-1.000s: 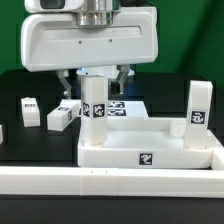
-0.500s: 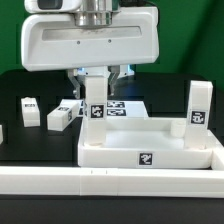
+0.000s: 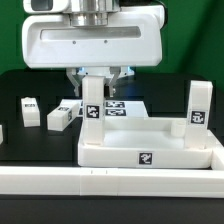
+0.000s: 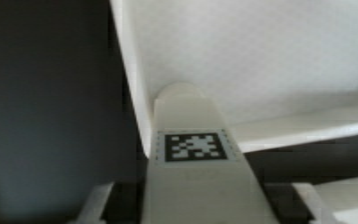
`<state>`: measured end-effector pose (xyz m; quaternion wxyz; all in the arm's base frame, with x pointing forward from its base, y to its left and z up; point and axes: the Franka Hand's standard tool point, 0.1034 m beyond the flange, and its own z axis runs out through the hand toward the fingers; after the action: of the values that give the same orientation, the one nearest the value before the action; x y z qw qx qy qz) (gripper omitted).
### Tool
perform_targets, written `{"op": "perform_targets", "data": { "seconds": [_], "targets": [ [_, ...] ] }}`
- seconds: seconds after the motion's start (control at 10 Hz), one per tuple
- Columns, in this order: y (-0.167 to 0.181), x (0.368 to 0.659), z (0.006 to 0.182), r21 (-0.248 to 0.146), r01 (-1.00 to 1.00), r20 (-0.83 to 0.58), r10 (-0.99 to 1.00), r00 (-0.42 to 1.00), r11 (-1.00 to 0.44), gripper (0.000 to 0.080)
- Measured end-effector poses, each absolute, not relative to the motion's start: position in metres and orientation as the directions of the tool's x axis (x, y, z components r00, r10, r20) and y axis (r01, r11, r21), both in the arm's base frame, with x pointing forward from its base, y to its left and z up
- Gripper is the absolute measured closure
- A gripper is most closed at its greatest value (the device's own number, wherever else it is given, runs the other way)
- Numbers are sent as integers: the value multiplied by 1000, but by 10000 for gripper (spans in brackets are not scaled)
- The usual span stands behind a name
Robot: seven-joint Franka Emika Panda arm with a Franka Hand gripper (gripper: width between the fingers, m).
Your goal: Assemble desk
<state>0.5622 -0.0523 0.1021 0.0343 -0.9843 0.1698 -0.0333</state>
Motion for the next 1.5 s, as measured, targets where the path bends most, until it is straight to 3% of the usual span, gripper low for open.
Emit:
{"op": "perform_targets", "data": {
  "seconds": [0.6, 0.8, 1.0, 1.1, 1.2, 1.3, 1.5],
  "targets": [
    [-50, 563, 101, -99, -769, -2, -773, 635, -632, 509],
    [-50, 564, 101, -106, -820, -13, -824, 567, -563, 509],
    [-50, 563, 101, -106, -791, -8, -795, 607, -603, 495],
    [-50, 563, 100, -106, -755, -2, -759, 651, -647, 292],
    [-49, 563, 100, -106, -748, -2, -752, 659, -655, 292],
    [-49, 563, 100, -104, -699, 5, -704, 711, -707, 180],
    [-48, 563, 100, -100, -543, 26, -547, 837, -834, 159]
  ]
}}
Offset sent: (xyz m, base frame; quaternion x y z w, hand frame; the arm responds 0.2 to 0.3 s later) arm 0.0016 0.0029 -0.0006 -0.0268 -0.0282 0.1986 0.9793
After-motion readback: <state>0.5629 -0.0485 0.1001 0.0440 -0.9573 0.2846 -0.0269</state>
